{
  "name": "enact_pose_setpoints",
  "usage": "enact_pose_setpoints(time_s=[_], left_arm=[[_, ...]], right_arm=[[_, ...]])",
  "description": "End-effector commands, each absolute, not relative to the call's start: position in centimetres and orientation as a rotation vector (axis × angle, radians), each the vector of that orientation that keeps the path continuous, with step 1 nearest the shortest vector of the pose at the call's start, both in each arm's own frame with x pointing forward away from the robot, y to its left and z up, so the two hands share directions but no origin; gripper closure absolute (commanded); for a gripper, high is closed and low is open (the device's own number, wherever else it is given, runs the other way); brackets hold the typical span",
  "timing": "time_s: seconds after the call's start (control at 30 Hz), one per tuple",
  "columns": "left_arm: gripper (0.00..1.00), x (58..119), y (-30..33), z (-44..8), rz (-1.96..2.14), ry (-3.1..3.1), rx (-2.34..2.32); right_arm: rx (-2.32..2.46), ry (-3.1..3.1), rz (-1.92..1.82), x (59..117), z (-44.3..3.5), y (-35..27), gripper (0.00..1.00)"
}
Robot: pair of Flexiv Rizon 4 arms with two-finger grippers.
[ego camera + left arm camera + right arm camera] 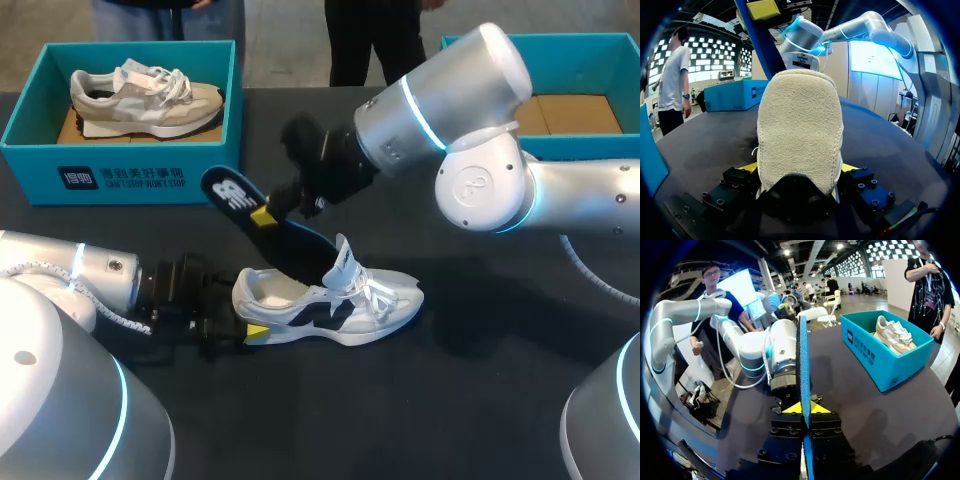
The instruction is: Take the shoe out of the shoebox, open the shoe tongue, remove and reinsert the insole, then place the shoe into the shoebox
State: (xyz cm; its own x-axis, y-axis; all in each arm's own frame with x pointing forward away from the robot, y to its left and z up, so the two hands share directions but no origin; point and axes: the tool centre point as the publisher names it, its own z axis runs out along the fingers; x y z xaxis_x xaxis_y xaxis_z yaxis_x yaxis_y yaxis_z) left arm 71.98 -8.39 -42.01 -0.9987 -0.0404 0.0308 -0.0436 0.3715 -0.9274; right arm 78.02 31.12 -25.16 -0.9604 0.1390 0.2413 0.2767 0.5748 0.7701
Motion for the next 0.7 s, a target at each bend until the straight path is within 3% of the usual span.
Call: enact_pose_setpoints(time_s=[0.03, 0.7], left_arm=[[1.0, 71.9, -8.5, -42.3, 1.759, -2.601, 0.082], [1.0, 71.9, -8.5, -42.3, 1.759, -2.601, 0.082]], right_arm=[[-0.338, -2.596, -1.433, 79.1, -22.9, 30.5, 1.0], [-0.242, -2.253, -1.656, 82.1, -13.8, 31.9, 1.0]])
